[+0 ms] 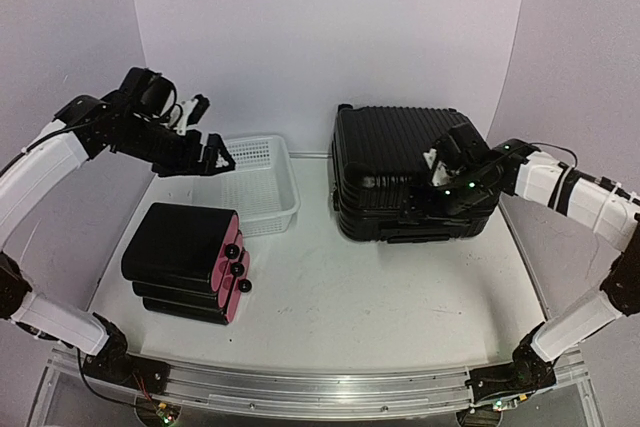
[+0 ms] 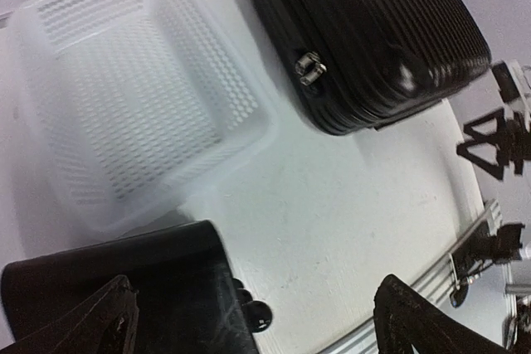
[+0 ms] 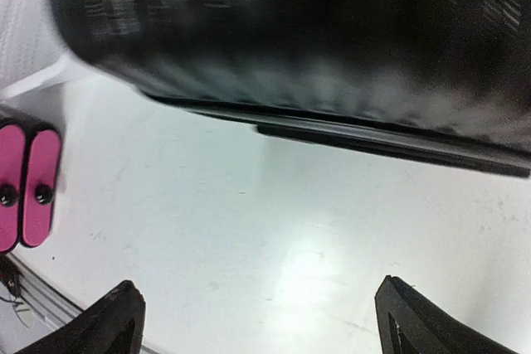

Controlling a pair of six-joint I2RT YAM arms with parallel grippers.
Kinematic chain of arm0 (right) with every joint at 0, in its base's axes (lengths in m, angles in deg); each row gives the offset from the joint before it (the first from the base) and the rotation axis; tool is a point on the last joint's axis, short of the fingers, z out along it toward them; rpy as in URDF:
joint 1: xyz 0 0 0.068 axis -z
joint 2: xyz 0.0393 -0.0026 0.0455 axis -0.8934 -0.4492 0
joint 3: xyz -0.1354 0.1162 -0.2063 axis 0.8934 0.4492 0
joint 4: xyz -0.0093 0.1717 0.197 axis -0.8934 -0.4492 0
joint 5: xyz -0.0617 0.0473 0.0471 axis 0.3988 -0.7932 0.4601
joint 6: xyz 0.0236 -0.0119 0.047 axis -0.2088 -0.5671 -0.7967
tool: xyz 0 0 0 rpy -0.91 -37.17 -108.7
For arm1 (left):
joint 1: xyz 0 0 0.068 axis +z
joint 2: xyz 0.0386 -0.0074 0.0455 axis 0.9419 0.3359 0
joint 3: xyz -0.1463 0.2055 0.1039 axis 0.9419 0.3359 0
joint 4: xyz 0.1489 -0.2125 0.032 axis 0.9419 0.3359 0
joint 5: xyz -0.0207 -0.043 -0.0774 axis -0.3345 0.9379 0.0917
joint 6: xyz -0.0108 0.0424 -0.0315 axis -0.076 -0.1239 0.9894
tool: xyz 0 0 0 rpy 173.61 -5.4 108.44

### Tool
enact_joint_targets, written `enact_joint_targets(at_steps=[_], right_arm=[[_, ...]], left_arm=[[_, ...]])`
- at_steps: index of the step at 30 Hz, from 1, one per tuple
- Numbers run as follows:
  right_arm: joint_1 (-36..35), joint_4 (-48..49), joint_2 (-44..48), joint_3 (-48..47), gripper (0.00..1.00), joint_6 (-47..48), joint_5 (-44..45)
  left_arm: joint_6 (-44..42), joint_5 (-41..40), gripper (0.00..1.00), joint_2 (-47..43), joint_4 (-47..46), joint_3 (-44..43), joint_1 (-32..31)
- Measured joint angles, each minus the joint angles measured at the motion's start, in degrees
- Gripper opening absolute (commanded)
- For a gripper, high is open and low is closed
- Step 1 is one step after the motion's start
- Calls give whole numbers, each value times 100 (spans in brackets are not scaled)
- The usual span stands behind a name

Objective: Open, take out, and arrange the luggage

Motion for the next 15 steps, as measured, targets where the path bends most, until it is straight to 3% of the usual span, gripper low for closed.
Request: enact_joint_targets(at_steps=[9,12,15], right_arm=[[2260,-4,380,1165,95,-385,-1196],[2798,570,522,1749,93,-1298,-1482],[2859,1394,531,2275,90,-2339,-1517]], left_arm=[[4,424,98,1161,-525,-173,-1255],[4,417,98,1567,-649,-415,-1561],[7,417,97,1829,-721,-601,-1775]])
